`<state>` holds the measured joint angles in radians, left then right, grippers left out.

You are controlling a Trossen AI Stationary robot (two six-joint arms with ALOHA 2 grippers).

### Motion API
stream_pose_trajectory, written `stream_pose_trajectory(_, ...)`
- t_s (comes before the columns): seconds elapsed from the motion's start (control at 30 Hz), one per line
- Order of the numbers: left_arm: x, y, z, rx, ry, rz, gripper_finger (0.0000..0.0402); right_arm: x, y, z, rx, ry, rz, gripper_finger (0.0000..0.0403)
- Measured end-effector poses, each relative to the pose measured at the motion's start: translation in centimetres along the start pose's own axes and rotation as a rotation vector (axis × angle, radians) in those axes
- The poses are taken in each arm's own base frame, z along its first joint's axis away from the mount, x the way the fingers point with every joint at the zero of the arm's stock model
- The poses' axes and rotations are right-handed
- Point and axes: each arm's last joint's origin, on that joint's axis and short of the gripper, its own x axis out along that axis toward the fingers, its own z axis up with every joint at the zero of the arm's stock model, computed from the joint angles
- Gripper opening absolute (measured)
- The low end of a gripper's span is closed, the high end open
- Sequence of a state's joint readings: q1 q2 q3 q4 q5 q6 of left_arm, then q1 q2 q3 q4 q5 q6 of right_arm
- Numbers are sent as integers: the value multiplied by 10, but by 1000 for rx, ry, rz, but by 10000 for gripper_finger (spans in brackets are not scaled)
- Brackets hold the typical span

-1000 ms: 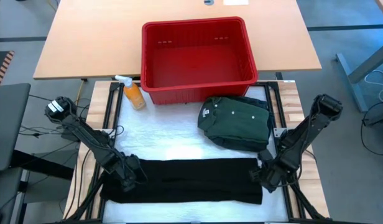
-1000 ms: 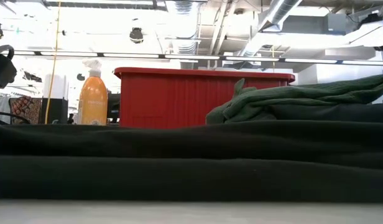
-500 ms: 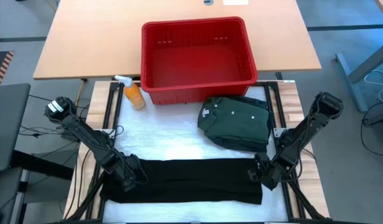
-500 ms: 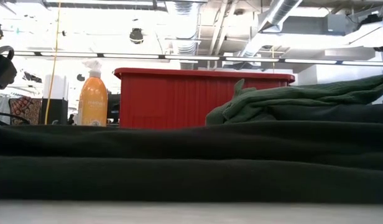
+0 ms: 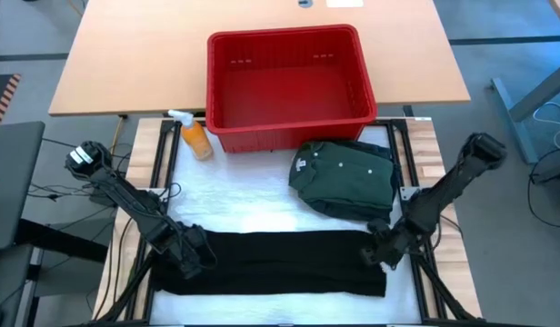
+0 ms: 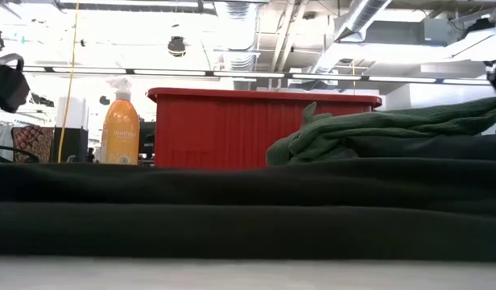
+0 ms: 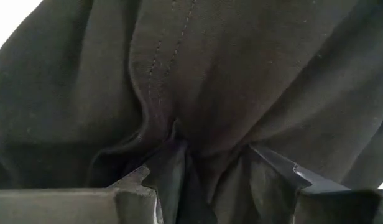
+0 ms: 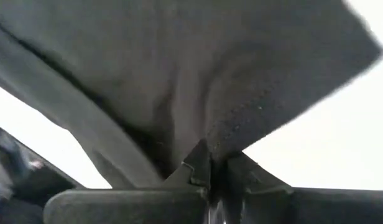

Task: Fold laundry
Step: Fold the black shirt

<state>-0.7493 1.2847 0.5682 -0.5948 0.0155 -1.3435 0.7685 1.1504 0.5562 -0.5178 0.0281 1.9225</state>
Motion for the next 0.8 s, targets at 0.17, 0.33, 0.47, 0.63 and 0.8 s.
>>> stream_pose_trajectory(0.17, 0, -4, 8, -19, -46, -52, 155, -61, -6, 10, -14, 9, -152, 28)
stream_pose_trajectory(0.33, -2, -11, 21, -23, -114, -133, 155, -117, -4, 15, -45, 28, -176, 28)
stream_pose_trajectory(0.47, -14, -19, 33, 18, -156, -145, 155, -146, 1, 15, -73, 67, -185, 28)
stream_pose_trajectory(0.63, -32, -32, 50, 72, -280, -153, 155, -162, 12, 14, -83, 114, -151, 28)
stream_pose_trajectory(0.8, -42, -35, 63, 110, -381, -137, 155, -160, 36, 12, -103, 120, -69, 28)
